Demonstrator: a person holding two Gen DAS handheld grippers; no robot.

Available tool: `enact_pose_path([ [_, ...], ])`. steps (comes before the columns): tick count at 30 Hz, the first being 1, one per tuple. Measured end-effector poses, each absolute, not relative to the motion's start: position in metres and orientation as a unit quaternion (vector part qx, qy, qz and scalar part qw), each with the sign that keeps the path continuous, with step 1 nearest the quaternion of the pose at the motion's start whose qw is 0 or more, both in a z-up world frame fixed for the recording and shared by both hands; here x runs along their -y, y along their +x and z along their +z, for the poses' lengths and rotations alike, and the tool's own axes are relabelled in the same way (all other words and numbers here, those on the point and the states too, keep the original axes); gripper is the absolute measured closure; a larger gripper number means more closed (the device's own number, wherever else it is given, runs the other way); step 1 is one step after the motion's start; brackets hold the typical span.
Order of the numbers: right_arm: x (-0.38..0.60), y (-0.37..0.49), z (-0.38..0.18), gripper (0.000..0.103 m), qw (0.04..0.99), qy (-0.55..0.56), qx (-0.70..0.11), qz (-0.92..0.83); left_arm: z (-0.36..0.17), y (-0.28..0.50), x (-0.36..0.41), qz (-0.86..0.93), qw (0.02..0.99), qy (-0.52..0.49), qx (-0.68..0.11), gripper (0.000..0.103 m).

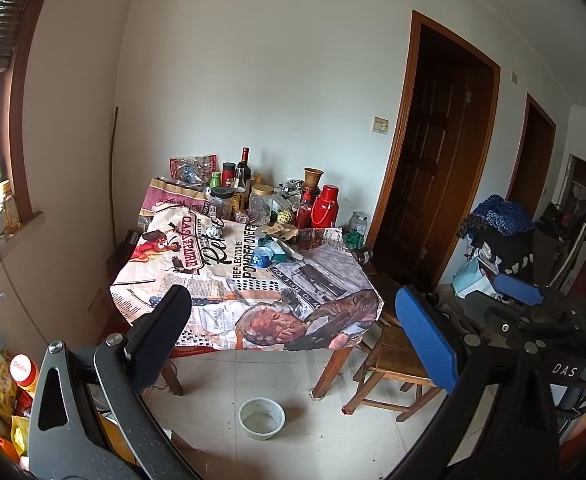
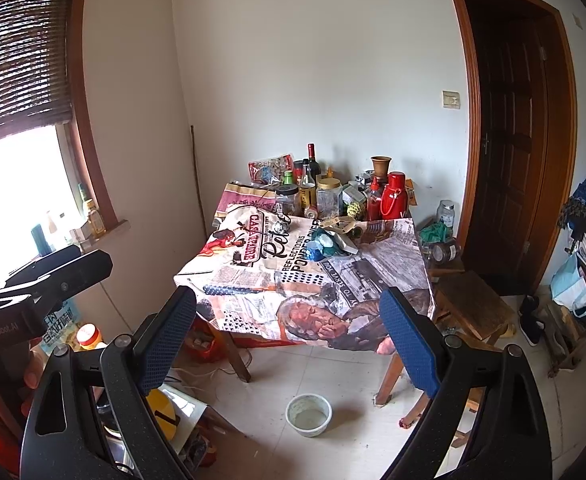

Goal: Collect trash

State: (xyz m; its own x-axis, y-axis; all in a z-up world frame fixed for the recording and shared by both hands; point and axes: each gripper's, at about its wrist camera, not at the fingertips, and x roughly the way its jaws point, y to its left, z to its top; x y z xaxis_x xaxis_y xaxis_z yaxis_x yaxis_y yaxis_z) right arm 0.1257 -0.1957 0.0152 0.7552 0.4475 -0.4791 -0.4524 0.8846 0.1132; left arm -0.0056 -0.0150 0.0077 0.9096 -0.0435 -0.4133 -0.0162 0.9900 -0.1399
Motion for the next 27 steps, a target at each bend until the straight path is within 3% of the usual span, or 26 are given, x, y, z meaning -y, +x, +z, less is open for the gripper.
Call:
enact_pose_path([
  [27,0.159,0.163,0.001,0.012,0.945,-0.007,-0.290,0.153,-0.012,0.063,-0.045,-0.003,0.964,-0.076,-0.254,0.000],
])
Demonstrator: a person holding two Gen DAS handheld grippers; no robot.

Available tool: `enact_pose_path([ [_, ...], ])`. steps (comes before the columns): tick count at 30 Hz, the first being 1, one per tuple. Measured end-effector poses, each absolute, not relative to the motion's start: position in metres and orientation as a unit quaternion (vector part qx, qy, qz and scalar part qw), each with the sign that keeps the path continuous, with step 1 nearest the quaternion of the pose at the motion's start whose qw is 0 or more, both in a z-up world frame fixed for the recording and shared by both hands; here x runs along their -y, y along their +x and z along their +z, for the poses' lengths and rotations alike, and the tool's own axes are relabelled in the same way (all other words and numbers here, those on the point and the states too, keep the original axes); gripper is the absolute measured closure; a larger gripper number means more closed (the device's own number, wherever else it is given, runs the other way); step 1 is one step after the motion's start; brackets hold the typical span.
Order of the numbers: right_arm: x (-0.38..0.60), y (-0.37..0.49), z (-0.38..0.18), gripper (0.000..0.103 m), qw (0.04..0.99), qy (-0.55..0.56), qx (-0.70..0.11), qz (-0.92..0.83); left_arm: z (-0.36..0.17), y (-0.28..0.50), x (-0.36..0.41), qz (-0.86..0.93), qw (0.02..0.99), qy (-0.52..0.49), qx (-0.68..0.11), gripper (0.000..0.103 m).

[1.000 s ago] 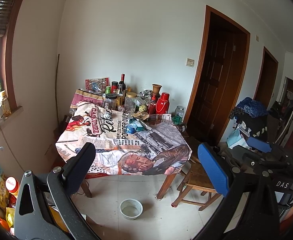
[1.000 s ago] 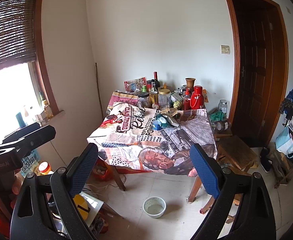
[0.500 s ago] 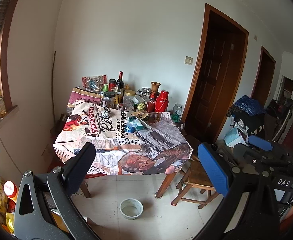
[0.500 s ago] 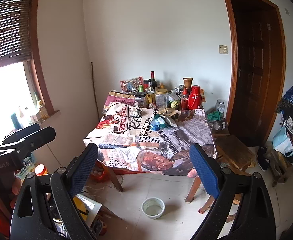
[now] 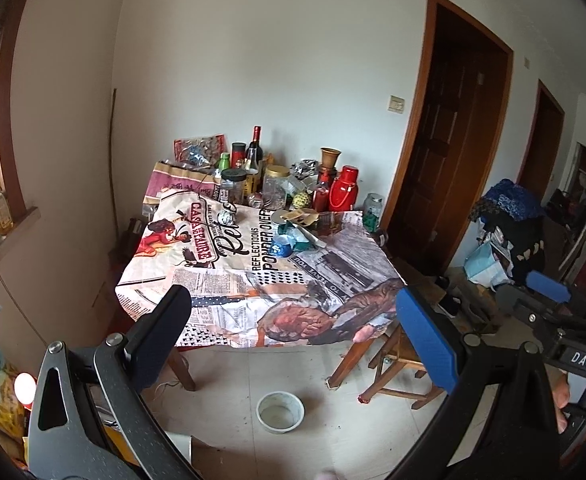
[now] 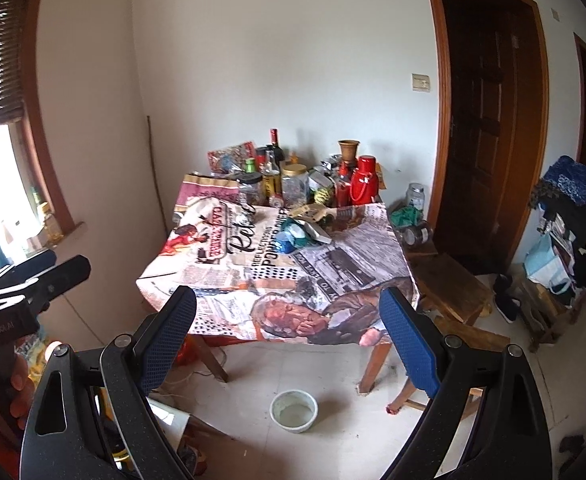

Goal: Collect trash
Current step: 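Move both tools toward the paper box and grey box on the table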

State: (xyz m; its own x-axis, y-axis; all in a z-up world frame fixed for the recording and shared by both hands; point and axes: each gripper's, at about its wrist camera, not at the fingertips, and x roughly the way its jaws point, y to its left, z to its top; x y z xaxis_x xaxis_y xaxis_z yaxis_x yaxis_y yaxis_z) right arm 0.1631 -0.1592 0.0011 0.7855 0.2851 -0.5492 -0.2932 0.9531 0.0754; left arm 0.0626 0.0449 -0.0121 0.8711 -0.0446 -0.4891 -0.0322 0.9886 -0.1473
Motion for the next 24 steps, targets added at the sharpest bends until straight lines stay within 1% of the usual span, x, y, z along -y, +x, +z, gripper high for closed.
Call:
enact_pose_path([
  [5,0.159,0.194,-0.007,0.012,0.944,-0.004,-0.301,0.134,-0.022,0.105,-0.058,0.025,0.963,-0.064,-0.261,0.000],
  [11,0.159,0.244,-0.017,0.012,0.943,-0.001,-0.305,0.133,-0.030,0.170,-0.056,0.026,0.963,-0.061,-0.261,0.001],
  [22,0.162,0.391,-0.011,0.012,0.940,-0.021,-0.300,0.163,-0.025,0.335,-0.040,0.052,0.958,-0.076,-0.273,0.002],
  [24,0.163,0.413,-0.015,0.012,0.938,-0.019,-0.302,0.169,-0.030,0.356,-0.037,0.051,0.956,-0.074,-0.279,0.005],
])
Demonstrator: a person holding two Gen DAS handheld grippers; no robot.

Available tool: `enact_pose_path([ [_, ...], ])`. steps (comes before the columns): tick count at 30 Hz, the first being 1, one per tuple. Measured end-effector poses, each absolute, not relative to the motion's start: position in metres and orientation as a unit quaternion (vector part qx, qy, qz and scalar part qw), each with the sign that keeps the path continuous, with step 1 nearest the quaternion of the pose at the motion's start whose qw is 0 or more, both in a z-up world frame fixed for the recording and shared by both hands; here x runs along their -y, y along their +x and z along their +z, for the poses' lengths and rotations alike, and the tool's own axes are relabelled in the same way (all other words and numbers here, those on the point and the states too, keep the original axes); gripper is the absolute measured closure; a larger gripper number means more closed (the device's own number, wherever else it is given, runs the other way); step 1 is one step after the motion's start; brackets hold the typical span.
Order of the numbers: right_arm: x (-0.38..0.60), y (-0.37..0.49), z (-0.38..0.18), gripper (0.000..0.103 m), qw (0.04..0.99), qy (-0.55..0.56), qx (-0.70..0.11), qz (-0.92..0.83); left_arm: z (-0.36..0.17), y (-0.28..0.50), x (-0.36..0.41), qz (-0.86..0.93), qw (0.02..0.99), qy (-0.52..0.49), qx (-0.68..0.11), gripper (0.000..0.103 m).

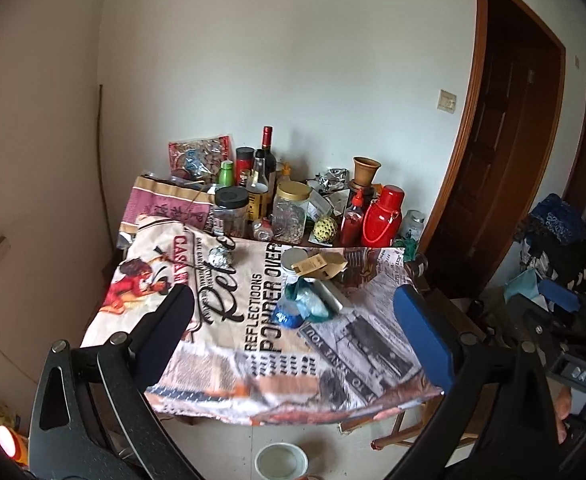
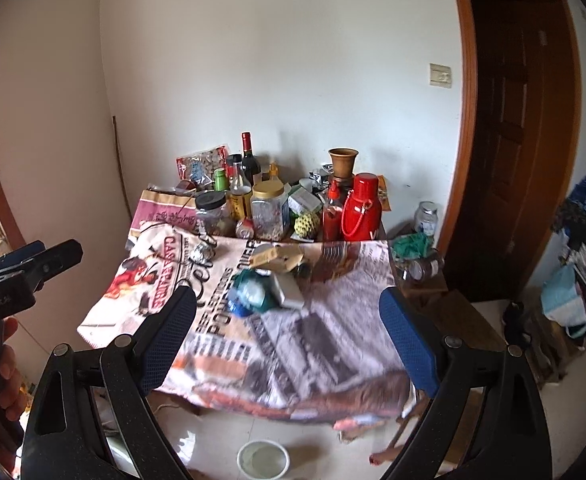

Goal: Collect trash
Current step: 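Move both tools toward the paper box and grey box on the table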

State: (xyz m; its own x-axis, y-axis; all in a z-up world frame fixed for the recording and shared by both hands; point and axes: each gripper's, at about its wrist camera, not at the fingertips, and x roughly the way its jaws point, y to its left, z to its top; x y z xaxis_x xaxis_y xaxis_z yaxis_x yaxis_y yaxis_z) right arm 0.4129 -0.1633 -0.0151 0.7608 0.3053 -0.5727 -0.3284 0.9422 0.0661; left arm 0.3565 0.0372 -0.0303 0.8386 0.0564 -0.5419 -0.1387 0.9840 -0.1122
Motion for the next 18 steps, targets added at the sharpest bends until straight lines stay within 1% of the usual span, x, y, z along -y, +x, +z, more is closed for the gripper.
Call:
enact_pose_path([
  [4,0.164,0.463,-0.035,0.012,0.929,-0.006,-0.329,0.168,-0.048,0.402,-0.037,0.052,0.946,-0.066,-0.312,0.009],
  [12,0.154,0.539,-0.076,0.012,0.908,0.034,-0.390,0.152,-0.086,0.494,-0.056,0.028,0.931,-0.061,-0.358,0.010],
  [18,0.131,0.587,-0.111,0.012,0.896,0.034,-0.427,0.113,-0.125,0.567,-0.074,-0.017,0.910,-0.050,-0.411,0.010],
])
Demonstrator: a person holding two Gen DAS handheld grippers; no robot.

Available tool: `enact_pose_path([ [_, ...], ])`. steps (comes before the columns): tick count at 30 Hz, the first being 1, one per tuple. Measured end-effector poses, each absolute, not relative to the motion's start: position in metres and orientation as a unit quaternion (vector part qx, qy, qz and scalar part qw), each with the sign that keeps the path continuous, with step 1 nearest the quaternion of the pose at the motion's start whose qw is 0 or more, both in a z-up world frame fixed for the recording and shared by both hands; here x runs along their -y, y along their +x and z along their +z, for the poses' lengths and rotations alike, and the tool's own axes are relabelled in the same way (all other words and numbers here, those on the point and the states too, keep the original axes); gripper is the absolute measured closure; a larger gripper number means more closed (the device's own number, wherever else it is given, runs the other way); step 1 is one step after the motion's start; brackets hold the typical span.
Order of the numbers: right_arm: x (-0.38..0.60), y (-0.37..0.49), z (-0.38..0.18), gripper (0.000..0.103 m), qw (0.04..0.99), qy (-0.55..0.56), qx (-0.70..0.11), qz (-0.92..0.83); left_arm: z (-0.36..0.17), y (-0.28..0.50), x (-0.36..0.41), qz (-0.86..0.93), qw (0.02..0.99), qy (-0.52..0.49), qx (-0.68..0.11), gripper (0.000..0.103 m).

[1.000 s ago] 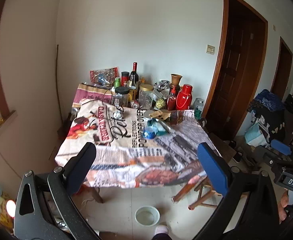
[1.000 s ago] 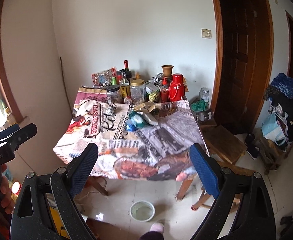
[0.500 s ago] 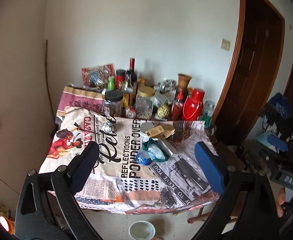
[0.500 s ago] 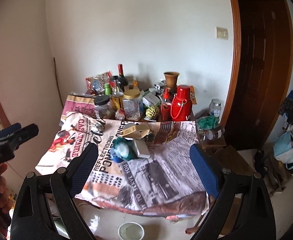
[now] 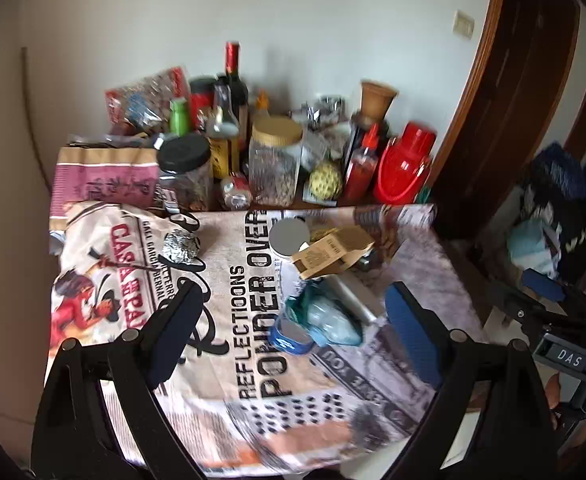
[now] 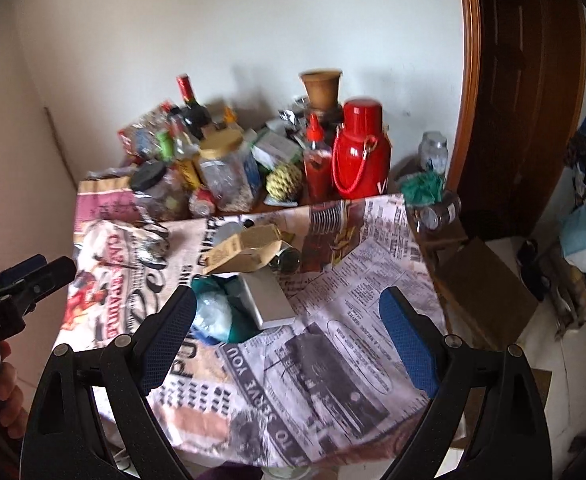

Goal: Collect trash
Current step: 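Move both tools toward the paper box and grey box on the table, then grasp the brown paper box with left tool while right tool grasps the grey box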

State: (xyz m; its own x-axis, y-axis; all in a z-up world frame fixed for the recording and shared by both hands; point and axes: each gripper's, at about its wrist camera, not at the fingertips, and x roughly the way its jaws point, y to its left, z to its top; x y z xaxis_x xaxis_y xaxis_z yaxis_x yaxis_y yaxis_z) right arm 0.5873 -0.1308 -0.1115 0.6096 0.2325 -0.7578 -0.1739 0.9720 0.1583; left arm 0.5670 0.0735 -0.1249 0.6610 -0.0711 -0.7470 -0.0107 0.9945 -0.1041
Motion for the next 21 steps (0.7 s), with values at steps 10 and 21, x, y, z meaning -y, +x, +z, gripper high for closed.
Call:
enact_pose_path([
  [10,0.107,0.653,-0.197,0.012,0.853,0.060,-0.505,0.117,-0.201,0.666,-0.066,-0.126,0.861,0.005,-0.493,0.010],
  [21,0.112,0.671,-0.256,0.012,0.814,0.095,-0.559,0.129,-0.260,0.730,-0.031,-0.222,0.823,0.091,-0.515,0.016],
])
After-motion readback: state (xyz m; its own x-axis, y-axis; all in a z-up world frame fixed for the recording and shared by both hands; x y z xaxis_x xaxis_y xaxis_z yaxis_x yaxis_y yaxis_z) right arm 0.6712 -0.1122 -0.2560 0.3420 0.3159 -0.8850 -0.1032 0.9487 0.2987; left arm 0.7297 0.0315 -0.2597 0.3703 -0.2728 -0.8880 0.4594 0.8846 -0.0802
